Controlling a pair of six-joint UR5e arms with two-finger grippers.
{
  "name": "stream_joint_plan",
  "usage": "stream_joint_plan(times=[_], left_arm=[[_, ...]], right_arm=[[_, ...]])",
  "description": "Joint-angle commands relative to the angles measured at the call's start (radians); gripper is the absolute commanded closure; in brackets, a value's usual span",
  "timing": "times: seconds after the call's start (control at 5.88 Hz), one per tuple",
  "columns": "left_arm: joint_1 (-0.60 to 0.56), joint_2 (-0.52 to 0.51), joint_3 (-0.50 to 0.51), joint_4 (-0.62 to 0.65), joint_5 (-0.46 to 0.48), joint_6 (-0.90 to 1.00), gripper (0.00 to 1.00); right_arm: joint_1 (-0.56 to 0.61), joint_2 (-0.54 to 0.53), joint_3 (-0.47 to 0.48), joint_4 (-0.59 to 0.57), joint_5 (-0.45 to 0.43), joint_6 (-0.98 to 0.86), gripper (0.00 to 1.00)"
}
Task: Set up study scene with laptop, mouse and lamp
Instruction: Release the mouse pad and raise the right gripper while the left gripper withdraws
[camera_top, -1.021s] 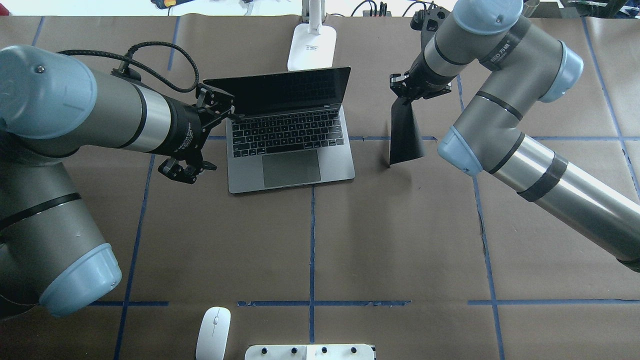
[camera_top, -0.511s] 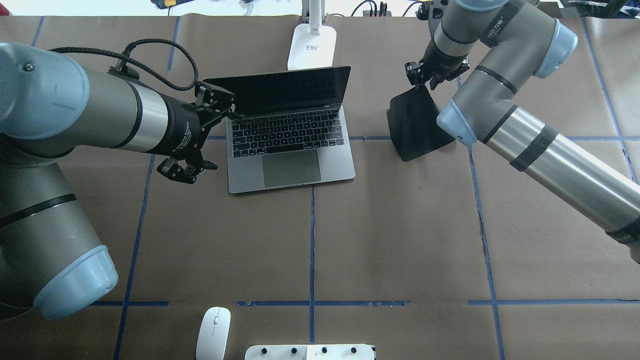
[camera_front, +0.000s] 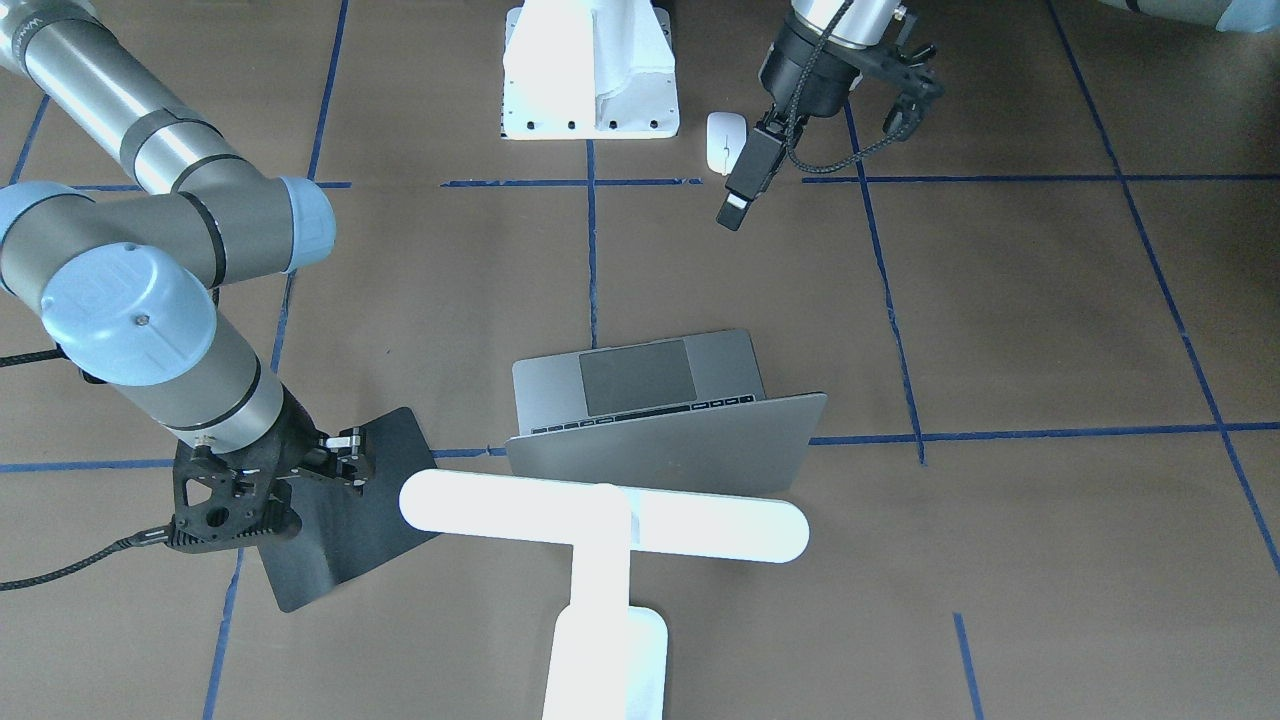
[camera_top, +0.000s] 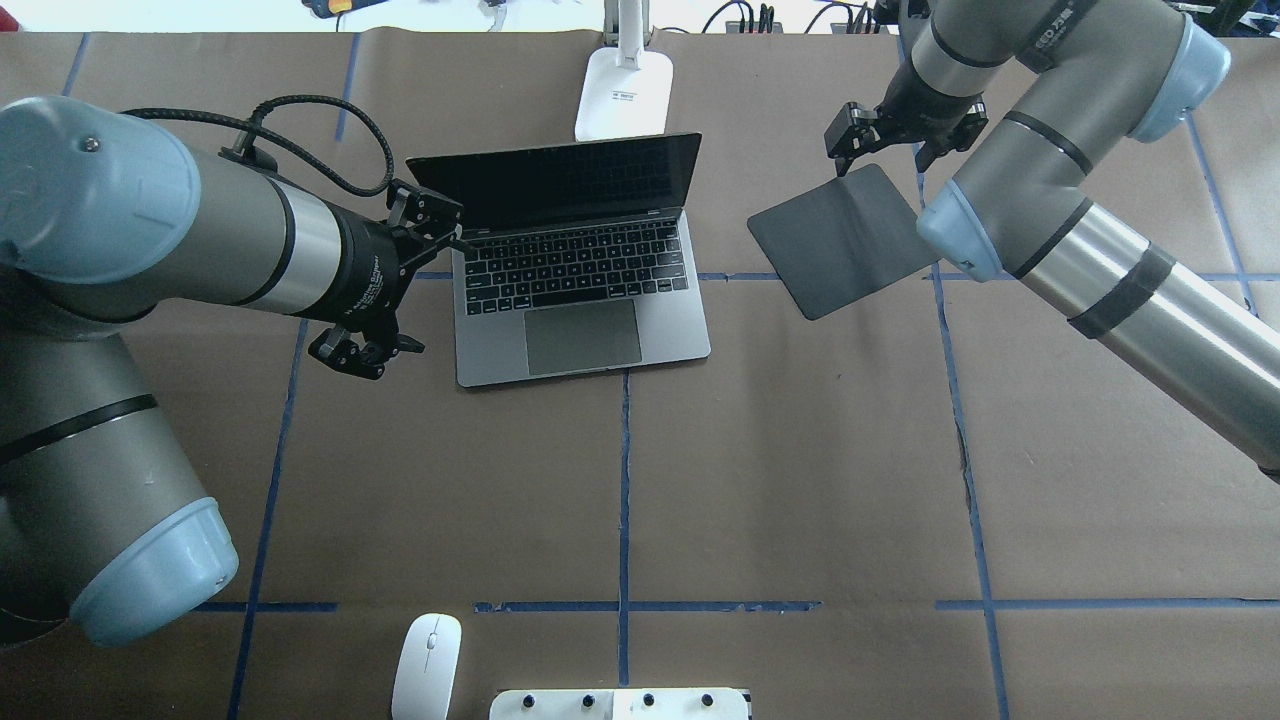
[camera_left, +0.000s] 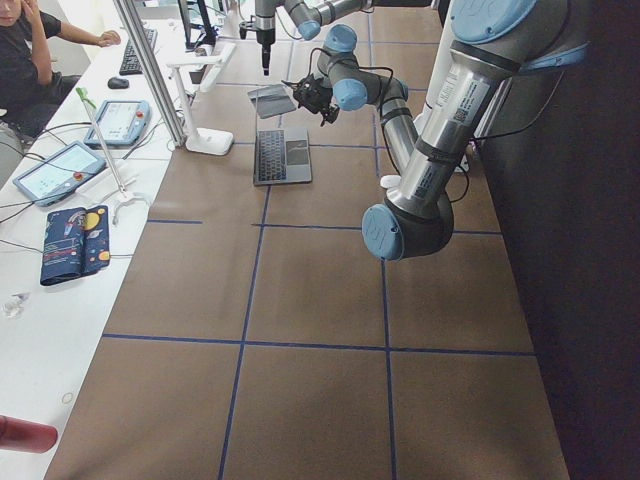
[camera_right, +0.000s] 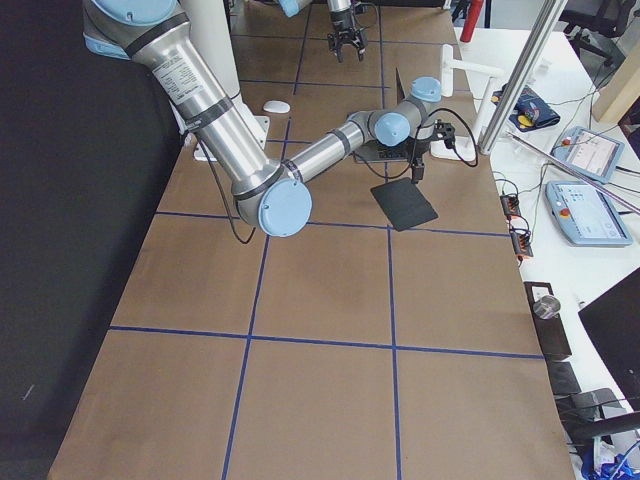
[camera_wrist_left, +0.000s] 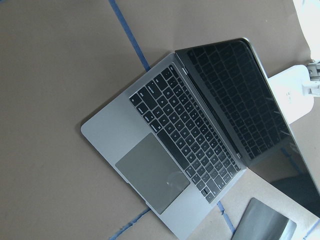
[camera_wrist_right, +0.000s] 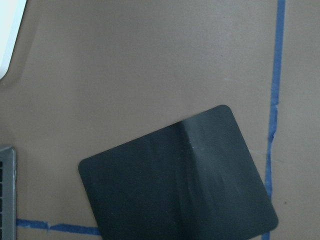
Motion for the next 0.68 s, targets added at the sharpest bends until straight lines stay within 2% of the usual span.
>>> stream_joint_plan(times=[0.0, 0.17, 0.34, 0.51], left_arm=[[0.127, 0.024, -0.041, 0.157, 0.006, 0.174, 0.0], [0.247, 0.126, -0.088, 0.167, 0.038, 0.344, 0.0], [0.339, 0.236, -0.148, 0.167, 0.074, 0.546, 0.0], [0.401, 0.305, -0.198, 0.164, 0.073, 0.73, 0.0]], right_arm=[[0.026, -0.127, 0.169, -0.064, 0.011, 0.0, 0.0], [0.032, -0.176, 0.238, -0.079, 0.013, 0.0, 0.0], [0.051, -0.195, 0.263, -0.078, 0.063, 0.0, 0.0], [0.072, -0.215, 0.281, -0.078, 0.11, 0.0, 0.0]])
